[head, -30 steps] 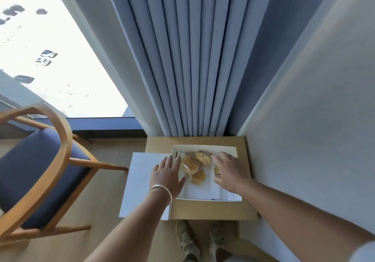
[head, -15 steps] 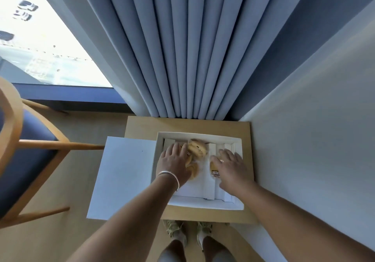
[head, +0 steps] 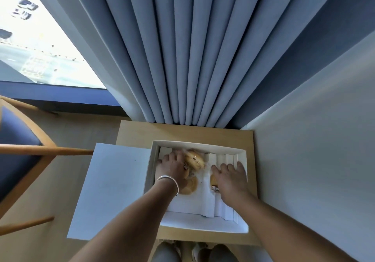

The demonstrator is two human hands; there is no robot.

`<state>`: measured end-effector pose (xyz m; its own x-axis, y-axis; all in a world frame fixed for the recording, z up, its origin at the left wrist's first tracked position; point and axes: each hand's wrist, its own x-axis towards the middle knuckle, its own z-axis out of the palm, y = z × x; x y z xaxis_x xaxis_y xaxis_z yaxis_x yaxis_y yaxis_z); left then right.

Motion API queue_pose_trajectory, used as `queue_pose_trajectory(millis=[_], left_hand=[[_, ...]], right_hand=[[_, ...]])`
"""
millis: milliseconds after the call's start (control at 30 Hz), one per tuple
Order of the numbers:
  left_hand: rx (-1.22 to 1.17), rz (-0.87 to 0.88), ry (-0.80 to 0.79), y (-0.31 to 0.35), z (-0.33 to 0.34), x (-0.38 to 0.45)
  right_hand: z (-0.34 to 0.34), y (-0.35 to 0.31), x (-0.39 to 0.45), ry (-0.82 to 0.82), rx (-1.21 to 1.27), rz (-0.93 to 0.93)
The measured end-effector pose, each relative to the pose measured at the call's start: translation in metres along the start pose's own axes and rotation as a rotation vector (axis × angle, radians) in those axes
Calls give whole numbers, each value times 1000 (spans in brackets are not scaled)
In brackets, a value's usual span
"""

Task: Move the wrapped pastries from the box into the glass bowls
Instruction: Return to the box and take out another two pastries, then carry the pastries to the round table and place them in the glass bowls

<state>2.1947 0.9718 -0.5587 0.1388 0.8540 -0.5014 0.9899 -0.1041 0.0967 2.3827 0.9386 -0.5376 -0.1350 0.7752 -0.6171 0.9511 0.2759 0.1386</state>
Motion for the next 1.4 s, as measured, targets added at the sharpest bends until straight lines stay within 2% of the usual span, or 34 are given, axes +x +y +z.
queue_pose_trajectory(millis=[233, 433, 633, 800, 967, 1100, 1400], left_hand=[[38, 47, 58, -6, -55, -40], [56, 66, 153, -24, -140, -84], [50, 36, 337, -51, -226, -124], [73, -12, 413, -70, -254, -153], [40, -163, 449, -93, -255, -185], [-38, -336, 475, -129, -241, -220], [-199, -833, 447, -224, -161, -369]], right_hand=[[-60, 0, -42, 42, 36, 14], [-137, 6, -89, 161, 69, 33], [-223, 13, -125, 289, 83, 81], [-269, 5, -141, 364, 56, 64], [-293, -17, -136, 405, -4, -50], [-305, -59, -124, 475, -74, -204], [-305, -251, -127, 466, -252, -707]])
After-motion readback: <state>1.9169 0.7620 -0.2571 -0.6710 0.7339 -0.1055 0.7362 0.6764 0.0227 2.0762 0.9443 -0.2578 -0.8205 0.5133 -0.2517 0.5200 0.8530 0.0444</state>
